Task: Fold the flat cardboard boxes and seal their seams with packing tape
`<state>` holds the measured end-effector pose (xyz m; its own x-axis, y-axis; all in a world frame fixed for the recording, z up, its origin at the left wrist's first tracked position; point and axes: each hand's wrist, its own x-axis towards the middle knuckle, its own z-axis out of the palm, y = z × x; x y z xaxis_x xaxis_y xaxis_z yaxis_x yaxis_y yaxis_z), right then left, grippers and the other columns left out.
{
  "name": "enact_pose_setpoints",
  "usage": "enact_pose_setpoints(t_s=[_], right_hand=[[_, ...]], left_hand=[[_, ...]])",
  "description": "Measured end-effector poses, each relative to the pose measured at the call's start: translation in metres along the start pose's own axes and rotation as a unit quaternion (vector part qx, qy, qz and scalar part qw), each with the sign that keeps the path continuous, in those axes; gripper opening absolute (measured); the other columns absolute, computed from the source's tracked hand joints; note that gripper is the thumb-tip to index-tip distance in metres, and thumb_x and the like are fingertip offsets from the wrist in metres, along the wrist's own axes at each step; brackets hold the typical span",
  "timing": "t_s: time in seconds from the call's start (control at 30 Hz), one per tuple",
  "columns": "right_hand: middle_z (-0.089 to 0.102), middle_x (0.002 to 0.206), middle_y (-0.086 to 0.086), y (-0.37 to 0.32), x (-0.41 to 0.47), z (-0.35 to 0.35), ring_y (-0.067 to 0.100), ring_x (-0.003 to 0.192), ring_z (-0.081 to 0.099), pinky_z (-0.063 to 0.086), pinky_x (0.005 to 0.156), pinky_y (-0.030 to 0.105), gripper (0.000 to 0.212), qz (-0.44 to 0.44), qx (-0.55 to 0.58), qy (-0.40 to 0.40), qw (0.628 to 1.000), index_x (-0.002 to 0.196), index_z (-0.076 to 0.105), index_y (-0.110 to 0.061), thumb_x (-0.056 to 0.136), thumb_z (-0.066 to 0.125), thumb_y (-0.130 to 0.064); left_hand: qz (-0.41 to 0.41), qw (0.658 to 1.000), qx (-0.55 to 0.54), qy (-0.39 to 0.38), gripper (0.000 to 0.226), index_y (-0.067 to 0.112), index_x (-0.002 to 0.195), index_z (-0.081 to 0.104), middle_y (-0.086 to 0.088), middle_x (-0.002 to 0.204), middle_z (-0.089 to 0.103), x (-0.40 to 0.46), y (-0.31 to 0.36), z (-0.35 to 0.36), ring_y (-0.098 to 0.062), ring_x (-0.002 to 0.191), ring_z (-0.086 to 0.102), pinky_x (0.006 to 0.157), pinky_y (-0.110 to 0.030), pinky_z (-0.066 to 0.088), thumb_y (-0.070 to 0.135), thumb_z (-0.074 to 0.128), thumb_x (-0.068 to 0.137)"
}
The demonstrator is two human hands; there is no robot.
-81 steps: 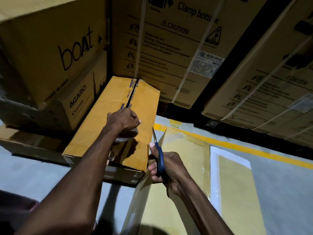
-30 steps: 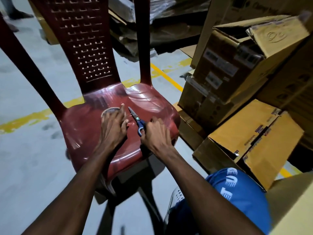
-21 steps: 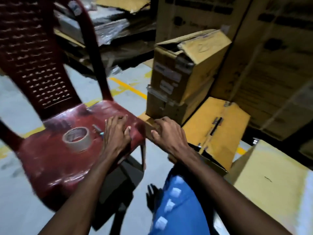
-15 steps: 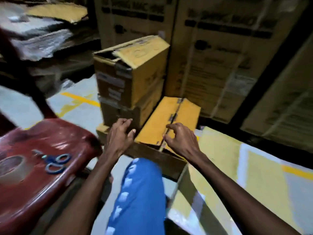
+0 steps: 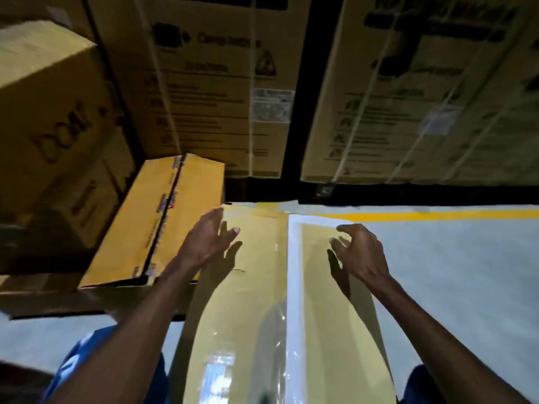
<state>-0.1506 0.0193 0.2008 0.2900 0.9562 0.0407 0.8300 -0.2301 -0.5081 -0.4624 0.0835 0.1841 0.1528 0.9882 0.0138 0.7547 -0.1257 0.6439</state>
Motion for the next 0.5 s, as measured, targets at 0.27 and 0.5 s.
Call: enact_pose_setpoints(t_s=[0.27, 0.5], right_hand=[[0.015, 0.167, 0.007, 0.044, 0.042, 0.022, 0.021, 0.154, 0.016, 0.023, 0.119, 0.037, 0.066, 0.025, 0.004, -0.041, 0.999, 0.158, 0.023, -0.007, 0.105, 0.047, -0.038], [0.039, 0.157, 0.011, 0.044, 0.059, 0.039, 0.027, 0.143, 0.038, 0.032, 0.111, 0.039, 0.067, 0.075, 0.072, -0.064, 0.993, 0.159, 0.021, -0.006, 0.106, 0.043, -0.040]], left_hand=[[-0.031, 0.999, 0.031, -0.009, 0.074, 0.002, 0.153, 0.026, -0.013, 0.167, 0.010, 0.055, -0.003, 0.036, -0.028, 0.154, 0.009, 0.117, -0.049, 0.025, 0.052, 0.044, 0.100], [-0.095, 0.991, 0.068, 0.063, 0.052, -0.006, 0.103, 0.056, -0.022, 0.125, 0.054, 0.075, -0.007, 0.052, -0.040, 0.105, 0.055, 0.076, -0.038, 0.038, 0.046, 0.058, 0.096]])
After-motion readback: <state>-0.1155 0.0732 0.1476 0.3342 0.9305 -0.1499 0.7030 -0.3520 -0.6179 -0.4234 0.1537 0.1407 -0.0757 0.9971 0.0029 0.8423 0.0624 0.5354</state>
